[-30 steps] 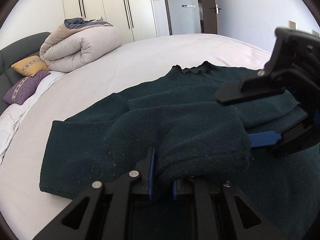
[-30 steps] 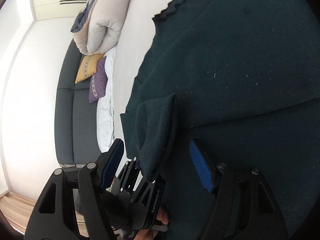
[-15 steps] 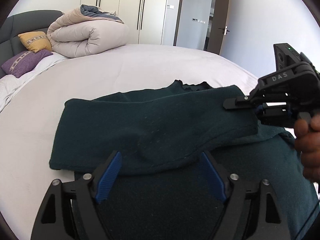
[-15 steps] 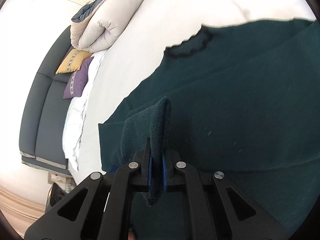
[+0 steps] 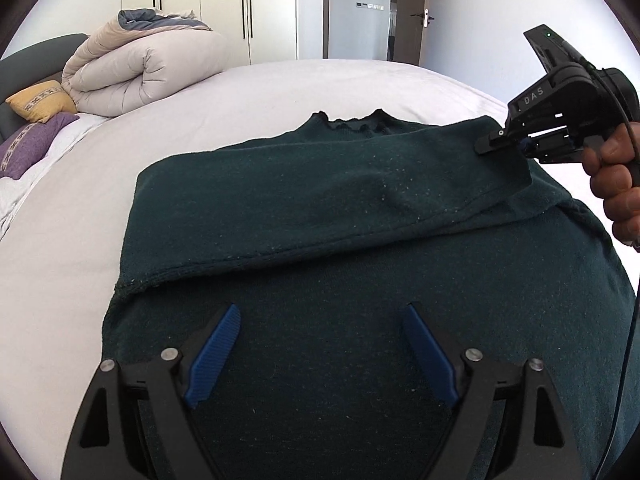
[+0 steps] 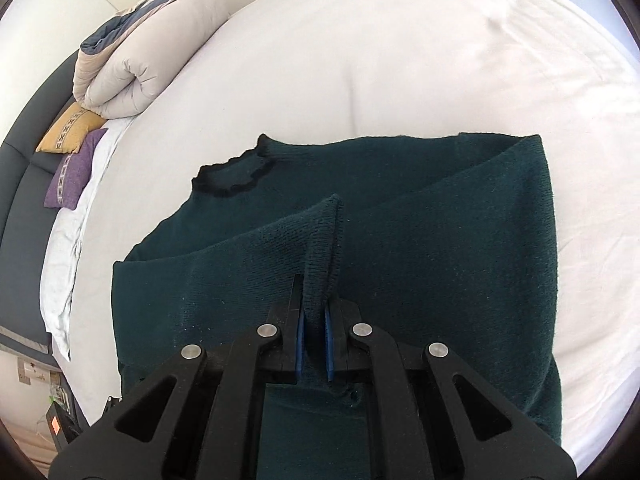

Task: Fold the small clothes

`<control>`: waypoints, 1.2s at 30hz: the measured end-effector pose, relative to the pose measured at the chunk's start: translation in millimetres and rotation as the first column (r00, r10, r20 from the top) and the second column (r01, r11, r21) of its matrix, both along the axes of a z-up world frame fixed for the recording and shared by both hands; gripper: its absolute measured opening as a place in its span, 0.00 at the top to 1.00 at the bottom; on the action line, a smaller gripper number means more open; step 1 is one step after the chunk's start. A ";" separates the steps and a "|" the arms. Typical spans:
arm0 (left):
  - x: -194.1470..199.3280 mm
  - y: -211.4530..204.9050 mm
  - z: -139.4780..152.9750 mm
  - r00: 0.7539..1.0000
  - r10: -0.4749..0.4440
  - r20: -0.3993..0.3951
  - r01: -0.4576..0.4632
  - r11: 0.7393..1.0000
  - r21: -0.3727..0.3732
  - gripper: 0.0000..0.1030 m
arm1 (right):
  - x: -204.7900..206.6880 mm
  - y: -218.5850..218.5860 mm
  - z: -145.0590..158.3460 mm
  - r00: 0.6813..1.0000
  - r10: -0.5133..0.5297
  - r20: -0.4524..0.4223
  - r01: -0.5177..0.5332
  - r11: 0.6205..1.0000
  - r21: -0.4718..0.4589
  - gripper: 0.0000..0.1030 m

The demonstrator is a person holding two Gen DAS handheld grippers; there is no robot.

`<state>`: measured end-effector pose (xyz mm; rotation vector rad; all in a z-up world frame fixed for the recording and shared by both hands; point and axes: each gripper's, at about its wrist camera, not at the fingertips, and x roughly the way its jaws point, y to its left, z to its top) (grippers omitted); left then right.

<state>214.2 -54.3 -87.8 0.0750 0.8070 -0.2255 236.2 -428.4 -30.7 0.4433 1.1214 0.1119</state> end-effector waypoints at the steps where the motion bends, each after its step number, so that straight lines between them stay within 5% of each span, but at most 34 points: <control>1: 0.9 2.6 0.3 1.000 0.003 -0.004 -0.003 1.000 -0.010 0.17 | -0.2 -2.0 -1.6 1.000 -0.003 -0.001 0.003 1.000 -0.008 0.94; 7: 3.4 18.4 2.0 0.999 0.035 -0.027 -0.037 0.995 -0.095 0.18 | 0.5 -6.1 -12.3 1.000 -0.009 -0.008 0.009 0.999 -0.044 0.94; 17: 1.2 15.8 2.3 0.999 0.014 -0.032 -0.017 0.995 -0.096 0.18 | -4.8 -9.7 -15.8 1.000 -0.016 -0.008 0.016 0.998 -0.054 0.94; 27: 28.1 71.0 42.4 0.994 0.104 -0.014 -0.104 0.958 -0.268 0.24 | -2.5 -12.0 -20.9 1.000 -0.014 -0.017 0.012 0.998 -0.066 0.94; 36: 118.6 147.9 38.8 0.977 0.152 -0.150 -0.197 0.910 -0.365 0.71 | -0.1 -17.3 -31.3 0.999 0.003 -0.032 -0.003 1.000 -0.029 0.94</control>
